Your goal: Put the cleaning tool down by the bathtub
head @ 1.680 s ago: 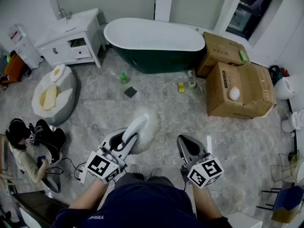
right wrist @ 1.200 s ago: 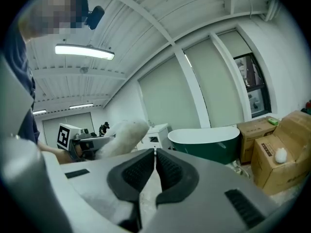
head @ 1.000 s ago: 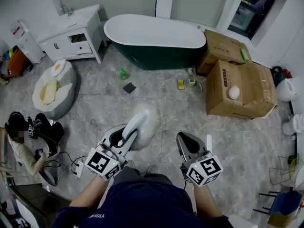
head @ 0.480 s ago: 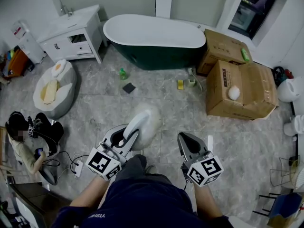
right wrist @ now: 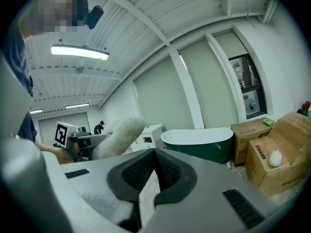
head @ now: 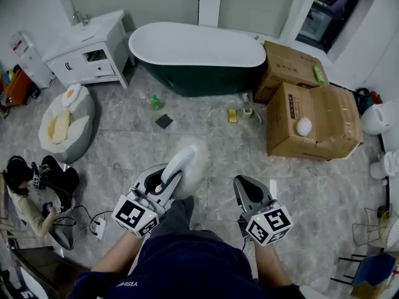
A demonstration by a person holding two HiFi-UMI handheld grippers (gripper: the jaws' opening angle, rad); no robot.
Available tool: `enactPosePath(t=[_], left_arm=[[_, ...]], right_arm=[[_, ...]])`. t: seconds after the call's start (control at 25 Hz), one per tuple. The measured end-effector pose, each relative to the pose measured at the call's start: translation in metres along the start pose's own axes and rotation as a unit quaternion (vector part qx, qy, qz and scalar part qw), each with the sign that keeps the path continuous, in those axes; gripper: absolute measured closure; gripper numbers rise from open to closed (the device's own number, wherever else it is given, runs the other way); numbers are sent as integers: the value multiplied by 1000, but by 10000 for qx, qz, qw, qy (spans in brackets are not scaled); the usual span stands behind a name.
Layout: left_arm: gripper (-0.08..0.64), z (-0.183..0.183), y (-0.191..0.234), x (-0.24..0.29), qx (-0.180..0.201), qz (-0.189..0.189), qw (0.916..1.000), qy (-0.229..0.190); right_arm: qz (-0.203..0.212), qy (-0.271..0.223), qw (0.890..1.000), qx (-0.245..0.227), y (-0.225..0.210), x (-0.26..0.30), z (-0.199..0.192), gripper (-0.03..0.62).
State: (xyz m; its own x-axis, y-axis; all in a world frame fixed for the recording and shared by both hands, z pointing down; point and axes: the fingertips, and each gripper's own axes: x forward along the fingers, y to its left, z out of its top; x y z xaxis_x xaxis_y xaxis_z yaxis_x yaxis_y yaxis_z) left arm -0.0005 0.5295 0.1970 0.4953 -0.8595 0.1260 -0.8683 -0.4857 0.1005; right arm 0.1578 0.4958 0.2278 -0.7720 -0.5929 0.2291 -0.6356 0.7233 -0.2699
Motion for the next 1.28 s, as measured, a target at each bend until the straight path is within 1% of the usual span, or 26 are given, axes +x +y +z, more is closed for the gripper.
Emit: enactPosePath(t=[0.36,0.52,1.0,1.28], left_arm=[[453,2,55,32,-80,-23,9999,66],[453,3,88,52,-117,-82,9999,92],[453,22,203,112,-179,-310,9993,143],[453,29,269,139,-211,-392,9989,167]], right_arm=[[-6,61,9999,89,-20,57,11,591],[-99,129,9998,129,-32,89,18,591],[-344,224,9990,164,-63,203,58,591],[-439,336,9983,173,-77,268,73,591]])
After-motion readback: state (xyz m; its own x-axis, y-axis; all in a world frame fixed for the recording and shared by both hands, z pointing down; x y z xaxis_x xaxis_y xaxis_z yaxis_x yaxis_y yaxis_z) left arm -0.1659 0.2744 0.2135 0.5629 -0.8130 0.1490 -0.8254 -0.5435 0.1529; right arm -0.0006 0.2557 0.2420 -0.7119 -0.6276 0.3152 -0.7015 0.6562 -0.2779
